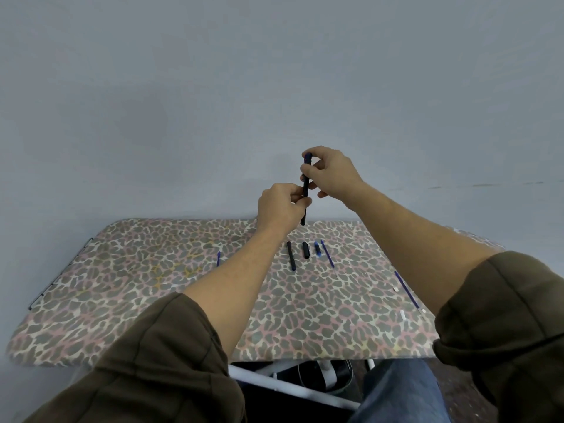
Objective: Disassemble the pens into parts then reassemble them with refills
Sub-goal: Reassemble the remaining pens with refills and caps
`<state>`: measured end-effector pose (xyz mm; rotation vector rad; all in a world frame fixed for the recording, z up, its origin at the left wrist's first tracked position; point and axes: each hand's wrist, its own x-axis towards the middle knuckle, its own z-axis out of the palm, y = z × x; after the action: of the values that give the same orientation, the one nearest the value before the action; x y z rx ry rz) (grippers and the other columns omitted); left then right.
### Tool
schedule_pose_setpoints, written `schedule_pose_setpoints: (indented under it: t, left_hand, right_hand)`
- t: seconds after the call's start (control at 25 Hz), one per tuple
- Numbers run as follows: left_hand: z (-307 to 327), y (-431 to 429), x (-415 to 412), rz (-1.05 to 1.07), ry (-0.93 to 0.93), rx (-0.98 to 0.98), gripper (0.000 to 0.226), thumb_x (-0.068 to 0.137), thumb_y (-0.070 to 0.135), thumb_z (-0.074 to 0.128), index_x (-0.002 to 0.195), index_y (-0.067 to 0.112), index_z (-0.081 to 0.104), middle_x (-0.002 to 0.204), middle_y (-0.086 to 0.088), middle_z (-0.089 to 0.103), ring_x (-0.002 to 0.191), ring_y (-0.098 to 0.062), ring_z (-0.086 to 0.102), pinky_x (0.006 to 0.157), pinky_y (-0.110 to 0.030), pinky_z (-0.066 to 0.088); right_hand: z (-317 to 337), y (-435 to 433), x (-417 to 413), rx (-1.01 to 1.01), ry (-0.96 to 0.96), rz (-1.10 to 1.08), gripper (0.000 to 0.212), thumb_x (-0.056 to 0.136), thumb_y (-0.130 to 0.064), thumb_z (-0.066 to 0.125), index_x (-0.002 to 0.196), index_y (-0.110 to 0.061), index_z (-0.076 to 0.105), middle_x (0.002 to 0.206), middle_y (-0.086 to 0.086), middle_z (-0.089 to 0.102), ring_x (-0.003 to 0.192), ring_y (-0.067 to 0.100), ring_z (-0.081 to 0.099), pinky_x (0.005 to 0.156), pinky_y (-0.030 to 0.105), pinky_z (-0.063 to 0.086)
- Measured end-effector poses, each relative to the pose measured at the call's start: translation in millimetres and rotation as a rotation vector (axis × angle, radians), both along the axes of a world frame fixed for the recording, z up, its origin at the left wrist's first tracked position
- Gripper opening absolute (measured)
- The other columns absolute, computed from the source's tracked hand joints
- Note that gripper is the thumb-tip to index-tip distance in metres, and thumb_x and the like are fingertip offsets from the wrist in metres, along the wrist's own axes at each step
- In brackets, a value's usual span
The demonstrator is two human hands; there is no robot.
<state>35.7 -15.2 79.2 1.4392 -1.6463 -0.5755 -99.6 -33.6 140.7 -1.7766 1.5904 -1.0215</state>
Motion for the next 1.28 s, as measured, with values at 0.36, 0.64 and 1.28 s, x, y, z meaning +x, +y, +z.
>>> schedule_pose_setpoints:
  t: [0.36, 0.64, 1.28]
  left_hand:
    - [3, -4, 11, 0.070, 0.045, -0.003, 0.012, 0.090, 0.028, 0.075, 0.090, 0.017, 0.079, 0.085, 0.005, 0.078, 0.083, -0.015, 0.072, 0.075, -0.030, 0.056]
    - [7, -3, 13, 0.053, 0.011, -0.058, 0.012, 0.090, 0.027, 0.074, 0.087, 0.016, 0.078, 0.075, 0.006, 0.076, 0.073, -0.014, 0.071, 0.069, -0.028, 0.055]
    - [-7, -10, 54, 0.154, -0.013, 0.015, 0.011, 0.086, 0.028, 0.077, 0.079, 0.019, 0.076, 0.064, 0.005, 0.071, 0.066, -0.016, 0.067, 0.061, -0.028, 0.051]
  right_hand:
    - [-17, -3, 16, -0.186, 0.220, 0.054, 0.069, 0.094, -0.012, 0.067, 0.156, -0.030, 0.041, 0.095, 0.001, 0.078, 0.063, 0.001, 0.060, 0.074, 0.033, 0.058]
    - [-7, -10, 19, -0.201, 0.224, 0.029, 0.060, 0.089, -0.011, 0.071, 0.143, -0.029, 0.051, 0.079, -0.003, 0.074, 0.067, -0.002, 0.061, 0.055, 0.017, 0.040]
    - [-35, -17, 66, 0.069, 0.022, -0.077, 0.007, 0.085, -0.019, 0.077, 0.088, -0.013, 0.075, 0.083, 0.005, 0.077, 0.077, 0.026, 0.079, 0.073, 0.043, 0.067]
